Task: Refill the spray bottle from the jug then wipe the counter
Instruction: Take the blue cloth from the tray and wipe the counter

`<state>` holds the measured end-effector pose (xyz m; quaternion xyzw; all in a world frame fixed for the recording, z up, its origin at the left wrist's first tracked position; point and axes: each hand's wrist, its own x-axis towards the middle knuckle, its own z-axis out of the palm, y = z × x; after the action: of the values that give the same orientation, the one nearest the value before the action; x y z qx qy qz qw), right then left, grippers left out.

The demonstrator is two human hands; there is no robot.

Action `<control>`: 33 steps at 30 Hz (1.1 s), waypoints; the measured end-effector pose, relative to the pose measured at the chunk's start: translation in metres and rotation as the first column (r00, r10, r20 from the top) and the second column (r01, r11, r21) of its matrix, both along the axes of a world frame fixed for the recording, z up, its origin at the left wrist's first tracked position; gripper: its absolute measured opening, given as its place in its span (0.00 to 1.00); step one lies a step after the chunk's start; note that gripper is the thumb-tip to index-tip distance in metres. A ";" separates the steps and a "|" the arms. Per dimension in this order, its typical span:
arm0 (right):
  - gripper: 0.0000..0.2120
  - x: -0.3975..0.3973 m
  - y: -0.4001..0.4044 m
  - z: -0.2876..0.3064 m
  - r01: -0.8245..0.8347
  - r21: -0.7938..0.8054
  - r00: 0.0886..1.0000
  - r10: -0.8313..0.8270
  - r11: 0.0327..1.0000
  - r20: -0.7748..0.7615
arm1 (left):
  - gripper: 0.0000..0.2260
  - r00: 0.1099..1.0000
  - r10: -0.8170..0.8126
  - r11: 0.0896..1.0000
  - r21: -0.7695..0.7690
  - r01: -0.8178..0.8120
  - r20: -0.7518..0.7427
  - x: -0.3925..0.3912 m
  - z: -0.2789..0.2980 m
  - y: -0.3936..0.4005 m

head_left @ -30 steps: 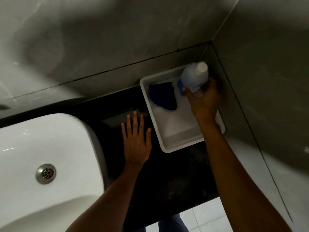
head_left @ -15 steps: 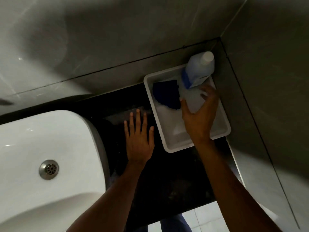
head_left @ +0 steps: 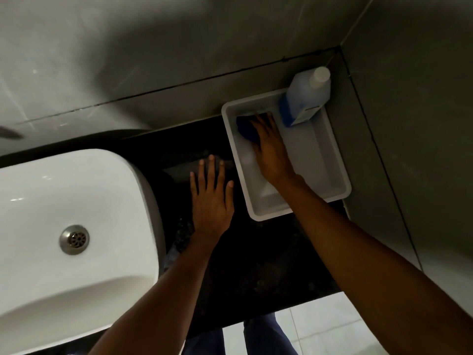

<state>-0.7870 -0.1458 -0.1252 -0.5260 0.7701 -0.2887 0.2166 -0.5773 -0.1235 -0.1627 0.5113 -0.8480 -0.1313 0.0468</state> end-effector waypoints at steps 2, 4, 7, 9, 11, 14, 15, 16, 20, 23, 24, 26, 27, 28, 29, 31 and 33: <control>0.23 0.006 0.008 0.013 0.082 -0.011 0.988 -0.080 0.997 0.130 | 0.26 0.998 0.003 0.999 0.048 0.000 -0.057 0.004 0.006 0.001; 0.22 0.011 0.020 0.030 0.159 -0.028 0.959 -0.147 0.987 0.241 | 0.26 0.993 0.023 0.995 0.098 -0.011 -0.119 0.011 0.013 0.007; 0.23 0.028 0.050 0.055 0.211 -0.051 0.942 -0.189 0.976 0.277 | 0.26 0.987 0.028 0.990 0.138 -0.006 -0.159 0.032 0.024 0.033; 0.25 0.048 0.076 0.065 0.193 -0.094 0.952 -0.163 0.977 0.259 | 0.26 0.983 0.041 0.985 0.171 -0.010 -0.176 0.050 0.028 0.057; 0.27 0.074 0.106 0.072 0.135 -0.127 0.961 -0.099 0.983 0.257 | 0.26 0.980 0.061 0.981 0.193 -0.024 -0.187 0.070 0.034 0.086; 0.29 0.116 0.151 0.077 0.023 -0.138 0.954 0.020 0.990 0.298 | 0.26 0.983 0.012 0.980 0.198 0.025 -0.183 0.098 0.039 0.127; 0.29 0.131 0.167 0.078 -0.004 -0.125 0.950 0.043 0.992 0.308 | 0.26 0.983 -0.011 0.979 0.198 0.049 -0.184 0.108 0.039 0.142; 0.30 0.149 0.183 0.076 -0.018 -0.097 0.947 0.048 0.995 0.318 | 0.26 0.983 -0.017 0.978 0.203 0.054 -0.184 0.120 0.040 0.156; 0.35 0.211 0.243 0.046 -0.026 0.050 0.959 0.011 0.998 0.283 | 0.26 0.982 0.080 0.971 0.234 -0.039 -0.168 0.179 0.040 0.193; 0.39 0.245 0.278 0.010 -0.039 0.174 0.996 0.025 0.984 0.080 | 0.27 0.979 0.091 0.974 0.221 -0.050 -0.181 0.231 0.035 0.209; 0.40 0.258 0.285 0.000 -0.049 0.200 0.997 0.059 0.978 -0.045 | 0.27 0.979 0.085 0.974 0.221 -0.042 -0.185 0.249 0.032 0.211; 0.40 0.282 0.288 -0.012 -0.016 0.216 0.983 0.056 0.976 -0.177 | 0.27 0.985 0.061 0.977 0.210 -0.026 -0.161 0.283 0.024 0.214; 0.38 0.290 0.283 -0.014 0.010 0.216 0.981 0.032 0.976 -0.190 | 0.27 0.989 0.056 0.979 0.202 -0.028 -0.135 0.295 0.021 0.214; 0.37 0.294 0.273 -0.014 0.027 0.213 0.982 0.014 0.977 -0.189 | 0.27 0.992 0.059 0.979 0.198 -0.036 -0.109 0.304 0.019 0.214; 0.36 0.298 0.263 -0.014 0.032 0.209 0.982 0.008 0.977 -0.188 | 0.27 0.994 0.067 0.978 0.202 -0.048 -0.091 0.314 0.018 0.217; 0.37 0.305 0.243 -0.014 0.006 0.193 0.980 0.033 0.981 -0.198 | 0.27 0.992 0.087 0.975 0.214 -0.065 -0.092 0.329 0.017 0.220; 0.37 0.313 0.231 -0.017 -0.080 0.173 0.970 0.116 0.982 -0.215 | 0.27 0.990 0.100 0.977 0.200 -0.079 -0.098 0.337 0.014 0.218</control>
<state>-0.4736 0.0849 -0.1426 -0.5733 0.7836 -0.1526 0.1847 -0.2403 0.0945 -0.1482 0.5432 -0.8034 -0.2391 0.0475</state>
